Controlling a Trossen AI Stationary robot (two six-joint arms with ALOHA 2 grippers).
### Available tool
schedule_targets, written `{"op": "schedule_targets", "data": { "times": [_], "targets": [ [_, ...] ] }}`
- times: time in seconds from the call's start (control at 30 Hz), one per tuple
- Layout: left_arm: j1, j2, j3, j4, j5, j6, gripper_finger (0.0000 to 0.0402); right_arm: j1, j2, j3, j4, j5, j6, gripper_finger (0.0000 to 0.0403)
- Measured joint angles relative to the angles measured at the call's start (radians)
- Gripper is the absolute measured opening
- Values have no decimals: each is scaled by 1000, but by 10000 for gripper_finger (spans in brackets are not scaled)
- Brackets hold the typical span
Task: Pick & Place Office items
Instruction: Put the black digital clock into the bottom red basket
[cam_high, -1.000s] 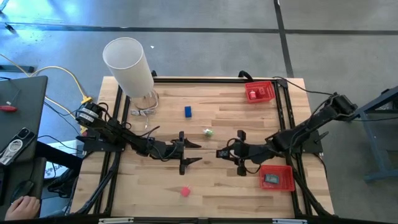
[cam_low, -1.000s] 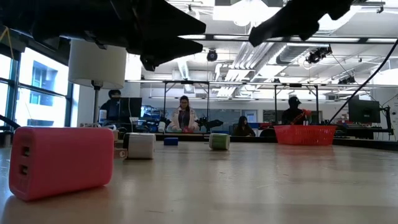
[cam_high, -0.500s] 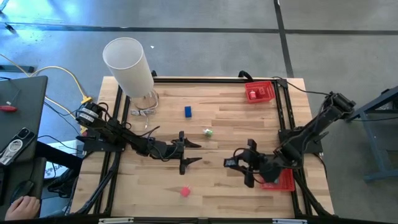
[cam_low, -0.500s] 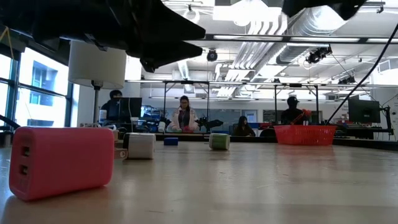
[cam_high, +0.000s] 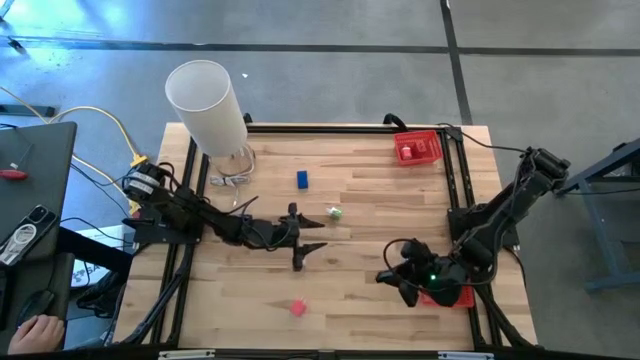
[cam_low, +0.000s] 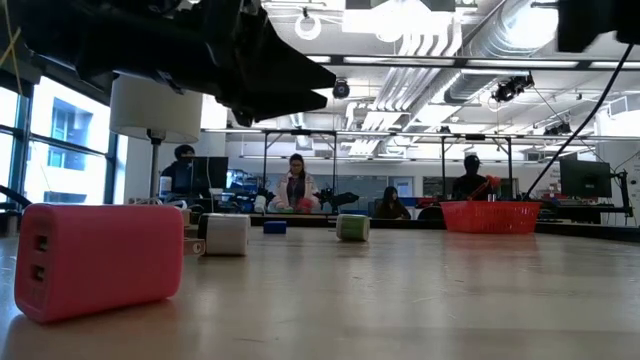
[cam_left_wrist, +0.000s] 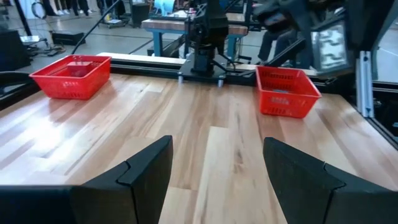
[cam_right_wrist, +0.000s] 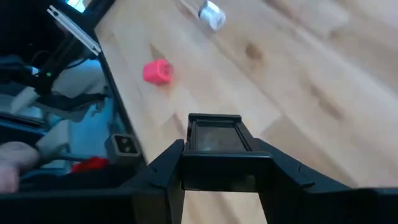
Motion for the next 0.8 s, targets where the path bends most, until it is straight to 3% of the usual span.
{"op": "schedule_targets", "data": {
  "times": [0.3,0.8],
  "targets": [
    [33,0,0,-30,3,-1,245,38,0,0,-3,-79,235,142],
    [33,0,0,-57,3,-1,245,-22,0,0,-59,-444,488,142]
  ]
}}
